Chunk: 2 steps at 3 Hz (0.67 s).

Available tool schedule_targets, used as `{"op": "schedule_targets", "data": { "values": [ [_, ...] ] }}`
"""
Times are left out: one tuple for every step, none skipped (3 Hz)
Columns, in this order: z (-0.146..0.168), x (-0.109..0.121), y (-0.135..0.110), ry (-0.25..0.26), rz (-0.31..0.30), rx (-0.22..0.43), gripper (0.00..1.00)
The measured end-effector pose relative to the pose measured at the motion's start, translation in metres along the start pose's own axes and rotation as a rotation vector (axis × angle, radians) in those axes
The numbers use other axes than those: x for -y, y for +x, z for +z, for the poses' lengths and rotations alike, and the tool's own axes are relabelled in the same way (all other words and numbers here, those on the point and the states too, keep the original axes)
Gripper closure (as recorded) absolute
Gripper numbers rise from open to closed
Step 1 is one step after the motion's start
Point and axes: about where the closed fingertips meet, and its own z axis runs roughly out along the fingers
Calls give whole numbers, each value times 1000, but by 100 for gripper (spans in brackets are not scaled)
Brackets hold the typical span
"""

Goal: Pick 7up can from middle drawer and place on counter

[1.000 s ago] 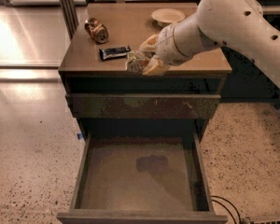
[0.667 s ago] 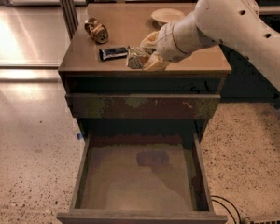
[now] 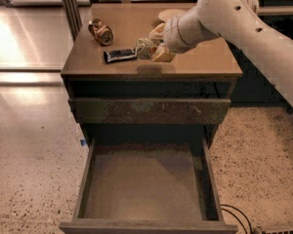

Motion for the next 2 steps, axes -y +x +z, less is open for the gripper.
{"op": "schedule_targets", "data": {
  "values": [
    [14, 12, 10, 11, 13, -14, 100],
    [26, 5, 22, -10, 54, -26, 100]
  ]
}}
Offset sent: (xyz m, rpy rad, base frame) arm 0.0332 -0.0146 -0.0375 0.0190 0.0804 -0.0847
